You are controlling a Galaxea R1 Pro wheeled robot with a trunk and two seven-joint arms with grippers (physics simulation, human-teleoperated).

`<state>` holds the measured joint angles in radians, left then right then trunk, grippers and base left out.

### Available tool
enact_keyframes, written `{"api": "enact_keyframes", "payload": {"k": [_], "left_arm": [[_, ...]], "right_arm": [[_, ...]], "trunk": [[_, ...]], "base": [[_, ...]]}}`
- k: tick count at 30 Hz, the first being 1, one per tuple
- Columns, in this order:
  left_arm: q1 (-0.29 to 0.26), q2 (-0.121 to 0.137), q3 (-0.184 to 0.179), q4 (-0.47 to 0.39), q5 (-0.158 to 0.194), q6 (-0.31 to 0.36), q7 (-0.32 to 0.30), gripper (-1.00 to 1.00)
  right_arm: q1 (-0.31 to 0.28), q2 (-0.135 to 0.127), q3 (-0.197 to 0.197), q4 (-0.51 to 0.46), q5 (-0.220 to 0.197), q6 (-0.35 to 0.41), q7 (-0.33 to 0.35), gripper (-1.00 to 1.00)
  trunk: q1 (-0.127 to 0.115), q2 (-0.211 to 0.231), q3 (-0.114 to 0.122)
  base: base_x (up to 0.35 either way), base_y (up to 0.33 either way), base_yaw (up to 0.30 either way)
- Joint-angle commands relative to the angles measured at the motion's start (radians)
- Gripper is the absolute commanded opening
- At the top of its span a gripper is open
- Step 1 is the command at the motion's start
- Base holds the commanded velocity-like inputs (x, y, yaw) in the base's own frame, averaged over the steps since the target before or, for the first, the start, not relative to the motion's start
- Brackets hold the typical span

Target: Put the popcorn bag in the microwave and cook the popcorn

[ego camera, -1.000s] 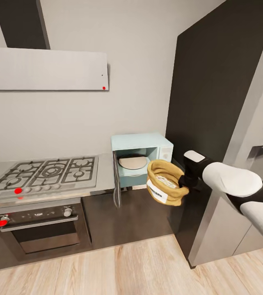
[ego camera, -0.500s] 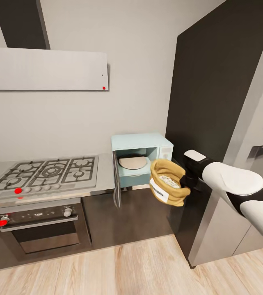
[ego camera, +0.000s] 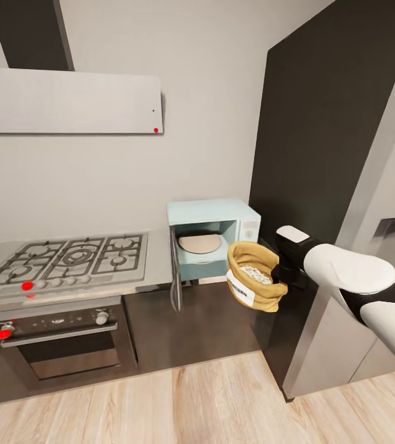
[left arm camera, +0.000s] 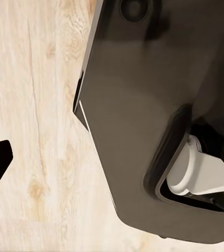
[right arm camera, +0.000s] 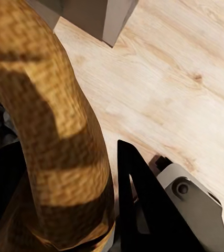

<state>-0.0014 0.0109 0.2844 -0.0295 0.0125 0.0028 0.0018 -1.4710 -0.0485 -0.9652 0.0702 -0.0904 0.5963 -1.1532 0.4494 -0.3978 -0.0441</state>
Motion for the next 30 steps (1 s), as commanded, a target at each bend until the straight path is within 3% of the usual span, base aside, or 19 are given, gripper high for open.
{"api": "enact_keyframes", "payload": {"k": [1,7,14,30], "left_arm": [[0.000,0.000,0.003,-0.001,0.001,0.000,0.000,1.00],[0.000,0.000,0.003,-0.001,0.001,0.000,0.000,1.00],[0.000,0.000,0.003,-0.001,0.001,0.000,0.000,1.00],[0.000,0.000,0.003,-0.001,0.001,0.000,0.000,1.00]], "right_arm": [[-0.002,-0.001,0.008,0.002,-0.009,0.006,-0.003,-1.00],[-0.002,-0.001,0.008,0.002,-0.009,0.007,-0.003,-1.00],[-0.002,-0.001,0.008,0.002,-0.011,0.007,-0.003,-1.00],[-0.002,-0.002,0.008,0.002,-0.012,0.008,-0.002,-1.00]], "trunk": [[0.001,-0.002,-0.002],[0.001,-0.002,-0.002],[0.001,-0.002,-0.002],[0.001,-0.002,-0.002]], "base": [[0.000,0.000,0.102],[0.003,-0.020,0.240],[0.085,-0.210,0.250],[0.076,-0.123,0.016]]}}
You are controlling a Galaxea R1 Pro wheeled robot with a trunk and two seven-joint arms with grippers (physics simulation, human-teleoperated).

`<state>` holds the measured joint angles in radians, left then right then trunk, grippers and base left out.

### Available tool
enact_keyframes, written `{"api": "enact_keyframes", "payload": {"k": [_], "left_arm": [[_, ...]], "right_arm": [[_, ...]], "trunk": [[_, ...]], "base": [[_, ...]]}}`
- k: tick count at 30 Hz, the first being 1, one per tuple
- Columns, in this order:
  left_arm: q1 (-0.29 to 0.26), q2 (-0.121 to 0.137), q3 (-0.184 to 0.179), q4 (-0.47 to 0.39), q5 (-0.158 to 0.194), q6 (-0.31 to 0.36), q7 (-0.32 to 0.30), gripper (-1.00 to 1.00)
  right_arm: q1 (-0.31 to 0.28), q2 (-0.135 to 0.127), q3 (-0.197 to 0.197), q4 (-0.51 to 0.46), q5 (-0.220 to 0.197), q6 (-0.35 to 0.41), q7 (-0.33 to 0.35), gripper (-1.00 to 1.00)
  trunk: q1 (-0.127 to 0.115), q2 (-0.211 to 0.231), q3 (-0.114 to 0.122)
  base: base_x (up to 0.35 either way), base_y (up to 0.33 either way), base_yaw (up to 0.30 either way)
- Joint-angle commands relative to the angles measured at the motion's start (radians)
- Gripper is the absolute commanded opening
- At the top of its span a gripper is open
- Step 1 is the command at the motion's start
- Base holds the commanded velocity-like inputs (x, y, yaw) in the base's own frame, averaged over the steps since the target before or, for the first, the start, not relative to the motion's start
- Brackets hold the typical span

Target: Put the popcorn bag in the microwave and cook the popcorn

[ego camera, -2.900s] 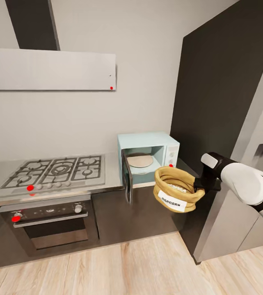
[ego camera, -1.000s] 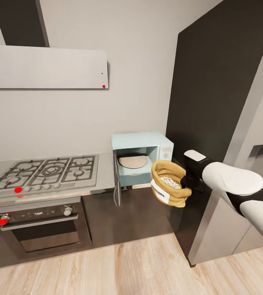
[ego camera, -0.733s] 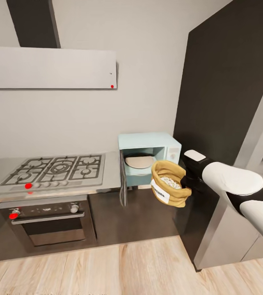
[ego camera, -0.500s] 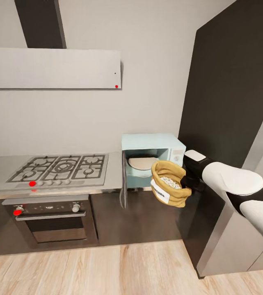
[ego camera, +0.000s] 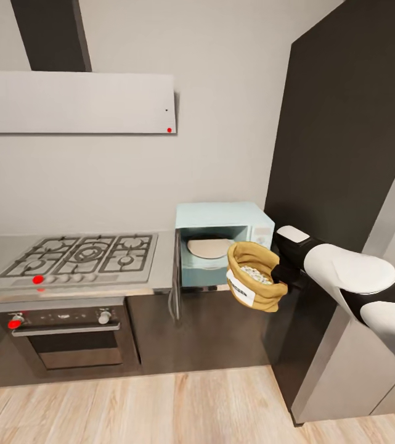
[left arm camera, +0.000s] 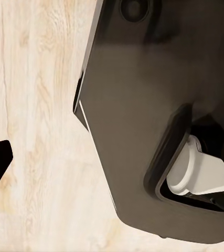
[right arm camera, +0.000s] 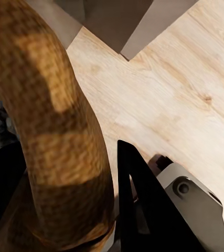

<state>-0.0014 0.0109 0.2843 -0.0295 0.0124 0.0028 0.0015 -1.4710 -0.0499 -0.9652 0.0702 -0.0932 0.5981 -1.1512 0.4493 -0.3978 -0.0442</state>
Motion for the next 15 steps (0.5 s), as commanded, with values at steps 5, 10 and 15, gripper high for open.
{"api": "enact_keyframes", "payload": {"k": [5,10,15], "left_arm": [[0.000,0.000,0.003,-0.001,0.001,0.000,0.000,1.00],[0.000,0.000,0.003,-0.001,0.001,0.000,0.000,1.00],[0.000,0.000,0.003,-0.001,0.001,0.000,0.000,1.00]], "right_arm": [[-0.002,-0.001,0.008,0.002,-0.010,0.006,-0.004,-1.00],[-0.002,-0.001,0.008,0.002,-0.010,0.006,-0.004,-1.00],[-0.002,-0.001,0.008,0.002,-0.010,0.006,-0.004,-1.00]], "trunk": [[0.001,-0.002,-0.002],[0.001,-0.002,-0.002],[0.001,-0.002,-0.002]], "base": [[0.003,-0.004,0.202],[0.000,0.000,0.251],[0.000,0.000,0.234]]}}
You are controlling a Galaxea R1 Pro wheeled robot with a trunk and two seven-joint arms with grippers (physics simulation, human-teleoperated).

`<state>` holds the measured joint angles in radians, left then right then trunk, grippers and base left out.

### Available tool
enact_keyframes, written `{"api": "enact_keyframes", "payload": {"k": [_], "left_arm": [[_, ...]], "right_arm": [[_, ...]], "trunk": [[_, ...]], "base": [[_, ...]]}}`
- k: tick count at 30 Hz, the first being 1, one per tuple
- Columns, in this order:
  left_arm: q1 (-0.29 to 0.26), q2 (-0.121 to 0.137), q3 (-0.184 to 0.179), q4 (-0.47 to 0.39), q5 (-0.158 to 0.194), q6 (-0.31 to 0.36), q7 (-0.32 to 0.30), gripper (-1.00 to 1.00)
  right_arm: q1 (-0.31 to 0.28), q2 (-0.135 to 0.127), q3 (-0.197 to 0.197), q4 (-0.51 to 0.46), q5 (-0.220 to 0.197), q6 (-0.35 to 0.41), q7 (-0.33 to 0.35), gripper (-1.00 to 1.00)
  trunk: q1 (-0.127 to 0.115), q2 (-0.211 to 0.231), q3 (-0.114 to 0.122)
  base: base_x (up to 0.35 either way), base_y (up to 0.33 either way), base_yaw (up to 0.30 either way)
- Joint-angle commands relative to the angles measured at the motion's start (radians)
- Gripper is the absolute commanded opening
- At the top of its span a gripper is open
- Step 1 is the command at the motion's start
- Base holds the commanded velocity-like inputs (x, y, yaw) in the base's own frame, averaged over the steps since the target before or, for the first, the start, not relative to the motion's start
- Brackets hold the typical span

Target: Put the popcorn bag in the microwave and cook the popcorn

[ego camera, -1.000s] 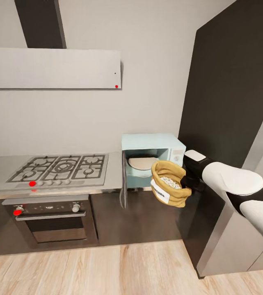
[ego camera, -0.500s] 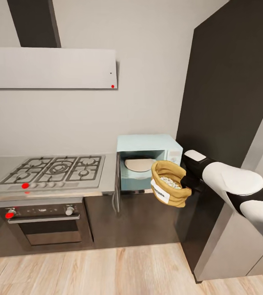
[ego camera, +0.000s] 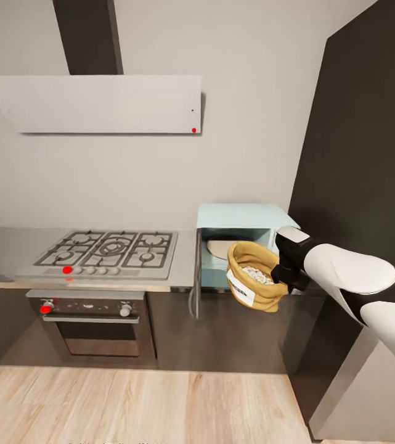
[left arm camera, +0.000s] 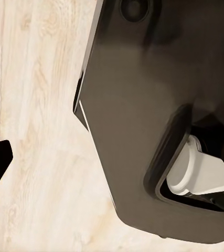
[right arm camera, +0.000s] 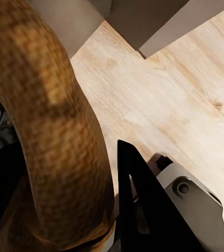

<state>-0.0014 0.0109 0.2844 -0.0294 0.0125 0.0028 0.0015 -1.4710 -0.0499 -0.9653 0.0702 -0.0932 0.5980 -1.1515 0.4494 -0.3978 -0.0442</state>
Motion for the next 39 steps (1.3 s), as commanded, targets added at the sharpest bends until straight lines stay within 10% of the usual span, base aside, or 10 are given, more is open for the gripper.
{"api": "enact_keyframes", "payload": {"k": [1,20,39], "left_arm": [[0.000,0.000,0.002,-0.001,0.001,0.000,0.000,1.00],[0.000,0.000,0.002,-0.001,0.001,0.000,0.000,1.00],[0.000,0.001,0.003,-0.004,0.001,-0.004,0.002,1.00]], "right_arm": [[-0.002,-0.001,0.008,0.002,-0.010,0.006,-0.004,-1.00],[0.000,-0.001,0.008,0.002,-0.010,0.007,-0.003,-1.00],[0.054,-0.082,0.008,-0.001,-0.016,0.013,0.027,-1.00]], "trunk": [[0.001,-0.002,-0.002],[0.001,-0.002,-0.002],[0.001,-0.002,-0.002]], "base": [[0.000,0.000,0.083],[0.000,0.000,0.048],[0.042,0.034,0.000]]}}
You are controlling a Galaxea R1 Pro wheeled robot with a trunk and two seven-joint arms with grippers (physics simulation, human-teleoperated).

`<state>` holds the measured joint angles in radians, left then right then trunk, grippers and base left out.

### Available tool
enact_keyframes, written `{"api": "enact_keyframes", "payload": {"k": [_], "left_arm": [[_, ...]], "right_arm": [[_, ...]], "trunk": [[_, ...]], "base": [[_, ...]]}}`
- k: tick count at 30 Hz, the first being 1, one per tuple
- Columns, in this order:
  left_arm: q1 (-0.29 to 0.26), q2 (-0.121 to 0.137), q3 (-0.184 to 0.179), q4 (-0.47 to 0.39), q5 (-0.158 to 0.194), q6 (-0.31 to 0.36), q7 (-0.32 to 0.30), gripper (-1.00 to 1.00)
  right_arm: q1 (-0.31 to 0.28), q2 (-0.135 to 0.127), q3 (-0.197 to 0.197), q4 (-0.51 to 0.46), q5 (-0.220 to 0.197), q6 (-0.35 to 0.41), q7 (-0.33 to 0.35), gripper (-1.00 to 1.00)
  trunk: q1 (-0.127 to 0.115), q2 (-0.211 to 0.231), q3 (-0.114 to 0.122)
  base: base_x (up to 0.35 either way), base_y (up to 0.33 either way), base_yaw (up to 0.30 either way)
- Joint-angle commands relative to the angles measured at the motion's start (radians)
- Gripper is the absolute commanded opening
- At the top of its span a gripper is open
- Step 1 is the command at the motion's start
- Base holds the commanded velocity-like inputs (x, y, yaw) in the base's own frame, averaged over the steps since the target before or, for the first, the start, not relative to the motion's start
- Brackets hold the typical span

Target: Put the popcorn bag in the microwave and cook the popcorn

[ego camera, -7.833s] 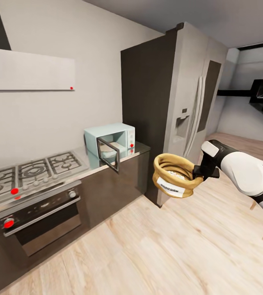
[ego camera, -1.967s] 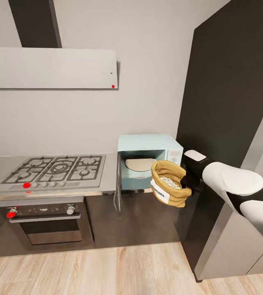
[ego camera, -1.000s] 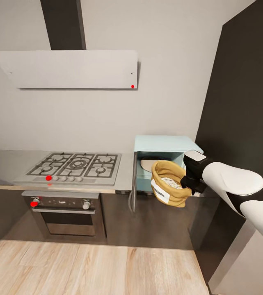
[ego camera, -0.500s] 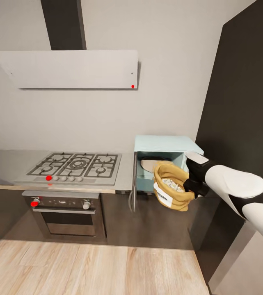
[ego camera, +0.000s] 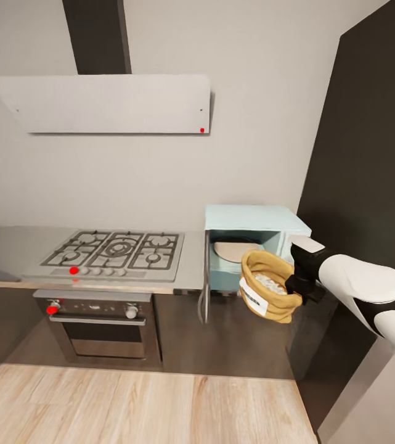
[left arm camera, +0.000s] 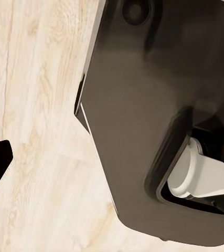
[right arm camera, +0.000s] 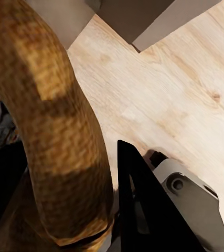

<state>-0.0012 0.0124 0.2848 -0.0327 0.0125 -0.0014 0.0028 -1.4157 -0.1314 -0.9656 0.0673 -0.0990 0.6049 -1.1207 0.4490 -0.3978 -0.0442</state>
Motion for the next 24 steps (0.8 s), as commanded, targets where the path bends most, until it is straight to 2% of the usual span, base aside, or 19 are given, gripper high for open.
{"api": "enact_keyframes", "payload": {"k": [1,17,24], "left_arm": [[0.000,0.000,0.002,-0.001,0.001,0.000,0.000,1.00],[0.000,0.000,0.002,-0.001,0.001,0.000,0.000,1.00],[0.000,0.000,0.002,-0.001,0.001,0.000,0.000,1.00]], "right_arm": [[-0.002,-0.001,0.008,0.002,-0.010,0.006,-0.004,-1.00],[-0.002,-0.001,0.008,0.002,-0.008,-0.002,-0.004,-1.00],[-0.002,-0.001,0.008,0.002,-0.008,-0.038,-0.004,-1.00]], "trunk": [[0.001,-0.002,-0.002],[0.001,-0.002,-0.002],[0.001,-0.002,-0.002]], "base": [[0.099,0.069,0.000],[0.091,0.005,0.000],[0.292,0.000,0.000]]}}
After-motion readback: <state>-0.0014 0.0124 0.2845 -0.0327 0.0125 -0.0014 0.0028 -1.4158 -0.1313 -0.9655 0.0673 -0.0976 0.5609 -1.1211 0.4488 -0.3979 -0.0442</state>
